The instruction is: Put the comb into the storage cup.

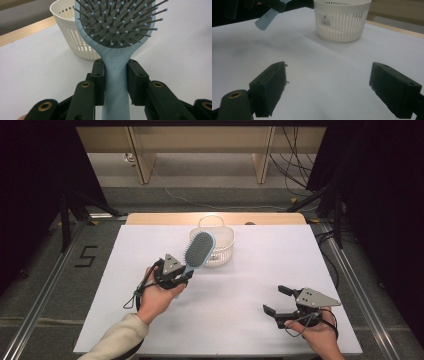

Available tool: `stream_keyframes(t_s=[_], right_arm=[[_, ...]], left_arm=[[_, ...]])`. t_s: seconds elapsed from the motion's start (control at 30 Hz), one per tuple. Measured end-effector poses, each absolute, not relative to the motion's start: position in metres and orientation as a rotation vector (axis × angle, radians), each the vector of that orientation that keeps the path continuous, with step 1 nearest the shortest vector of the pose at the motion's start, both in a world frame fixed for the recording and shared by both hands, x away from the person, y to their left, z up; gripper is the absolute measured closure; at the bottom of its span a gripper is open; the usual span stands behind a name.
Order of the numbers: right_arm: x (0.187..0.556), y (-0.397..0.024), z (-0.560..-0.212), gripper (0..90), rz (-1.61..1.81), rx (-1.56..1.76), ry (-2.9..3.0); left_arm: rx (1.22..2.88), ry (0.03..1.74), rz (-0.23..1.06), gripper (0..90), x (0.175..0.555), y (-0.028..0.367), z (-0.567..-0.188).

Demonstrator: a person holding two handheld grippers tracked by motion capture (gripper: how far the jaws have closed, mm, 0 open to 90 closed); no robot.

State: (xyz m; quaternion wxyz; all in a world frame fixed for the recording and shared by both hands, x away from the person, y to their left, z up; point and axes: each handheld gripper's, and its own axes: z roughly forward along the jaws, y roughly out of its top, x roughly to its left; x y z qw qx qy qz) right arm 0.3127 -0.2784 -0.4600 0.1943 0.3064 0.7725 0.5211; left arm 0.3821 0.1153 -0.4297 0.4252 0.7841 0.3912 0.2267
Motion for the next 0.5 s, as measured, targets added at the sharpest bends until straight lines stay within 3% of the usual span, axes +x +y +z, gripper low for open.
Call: stream_keyframes(t_s=[0.5], right_arm=[[0.3137,-0.2783,-0.4603,14.6,1.458,0.842,2.148]], left_arm=[[1.93,0.965,0.571,69.5,0.3829,0.1165,-0.4276]])
